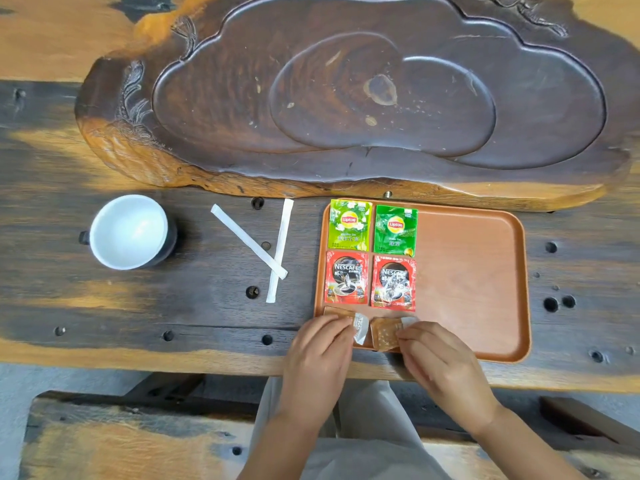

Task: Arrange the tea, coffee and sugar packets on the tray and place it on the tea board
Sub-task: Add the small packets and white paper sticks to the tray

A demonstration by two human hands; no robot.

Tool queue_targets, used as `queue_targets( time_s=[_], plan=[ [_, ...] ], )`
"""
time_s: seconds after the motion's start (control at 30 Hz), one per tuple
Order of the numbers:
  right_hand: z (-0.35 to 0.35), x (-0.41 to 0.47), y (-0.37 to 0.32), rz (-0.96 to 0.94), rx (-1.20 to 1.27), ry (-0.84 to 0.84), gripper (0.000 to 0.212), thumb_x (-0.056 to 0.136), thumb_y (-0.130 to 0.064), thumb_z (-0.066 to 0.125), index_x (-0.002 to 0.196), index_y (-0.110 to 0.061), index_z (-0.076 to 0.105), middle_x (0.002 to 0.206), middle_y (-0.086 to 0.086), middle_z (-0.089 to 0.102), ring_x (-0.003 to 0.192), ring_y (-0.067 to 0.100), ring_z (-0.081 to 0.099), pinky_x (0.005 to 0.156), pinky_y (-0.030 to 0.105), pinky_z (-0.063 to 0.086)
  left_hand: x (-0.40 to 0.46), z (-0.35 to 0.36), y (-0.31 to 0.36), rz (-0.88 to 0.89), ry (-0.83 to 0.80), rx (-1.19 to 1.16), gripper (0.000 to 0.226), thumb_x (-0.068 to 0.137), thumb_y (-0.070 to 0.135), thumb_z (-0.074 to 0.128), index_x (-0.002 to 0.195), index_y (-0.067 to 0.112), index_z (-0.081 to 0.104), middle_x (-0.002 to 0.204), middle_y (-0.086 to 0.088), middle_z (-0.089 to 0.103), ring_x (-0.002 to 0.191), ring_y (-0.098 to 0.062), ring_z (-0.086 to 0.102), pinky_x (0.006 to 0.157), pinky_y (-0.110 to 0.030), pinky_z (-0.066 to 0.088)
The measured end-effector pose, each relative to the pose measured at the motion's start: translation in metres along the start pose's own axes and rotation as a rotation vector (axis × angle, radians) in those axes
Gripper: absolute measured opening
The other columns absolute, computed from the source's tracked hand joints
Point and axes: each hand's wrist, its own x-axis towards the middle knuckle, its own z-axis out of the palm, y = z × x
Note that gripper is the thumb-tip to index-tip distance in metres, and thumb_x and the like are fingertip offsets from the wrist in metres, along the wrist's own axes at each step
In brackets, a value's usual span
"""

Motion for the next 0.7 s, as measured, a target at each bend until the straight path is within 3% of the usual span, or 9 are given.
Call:
queue_targets(
  time_s=[0.17, 0.3, 0.47, 0.7],
  plan=[
    [0.009, -0.007, 0.0, 0.024, 0.016, 0.005, 0.012, 0.085, -0.007, 0.058, 0.082, -0.003, 0.069, 0.091, 0.007, 0.07, 0.089, 0.025, 0.063, 0.078, 0.037, 0.054, -0.008, 0.006, -0.001, -0.024, -0.095, 0.013, 0.017, 0.084, 0.012, 0.058, 0.09, 0.009, 0.073, 0.098, -0.001, 0.072, 0.102, -0.012, 0.055, 0.091, -0.025, 0.047],
    [0.008, -0.015, -0.006, 0.092, -0.01, -0.004, 0.024, 0.087, -0.017, 0.056, 0.106, -0.006, 0.068, 0.105, 0.005, 0.068, 0.101, 0.023, 0.058, 0.089, 0.033, 0.05, -0.015, -0.001, 0.0, -0.067, -0.182, -0.013, 0.031, 0.086, 0.021, 0.052, 0.111, 0.01, 0.066, 0.119, -0.004, 0.064, 0.117, -0.017, 0.05, 0.099, -0.032, 0.044],
    [0.015, -0.027, -0.015, 0.162, -0.051, -0.108, 0.038, 0.087, -0.024, 0.05, 0.122, -0.01, 0.06, 0.125, 0.006, 0.061, 0.115, 0.024, 0.053, 0.092, 0.039, 0.05, -0.027, -0.002, -0.004, 0.011, -0.349, 0.021, 0.039, 0.086, 0.027, 0.051, 0.124, 0.019, 0.055, 0.137, -0.006, 0.052, 0.133, -0.019, 0.037, 0.103, -0.039, 0.04],
    [0.021, -0.022, -0.024, 0.228, -0.132, -0.13, 0.044, 0.084, -0.026, 0.049, 0.123, -0.009, 0.059, 0.128, 0.012, 0.056, 0.117, 0.027, 0.048, 0.092, 0.041, 0.049, -0.024, 0.0, 0.002, -0.071, -0.412, 0.186, 0.04, 0.085, 0.032, 0.044, 0.123, 0.026, 0.054, 0.133, -0.006, 0.051, 0.131, -0.023, 0.034, 0.1, -0.042, 0.041]
  ],
)
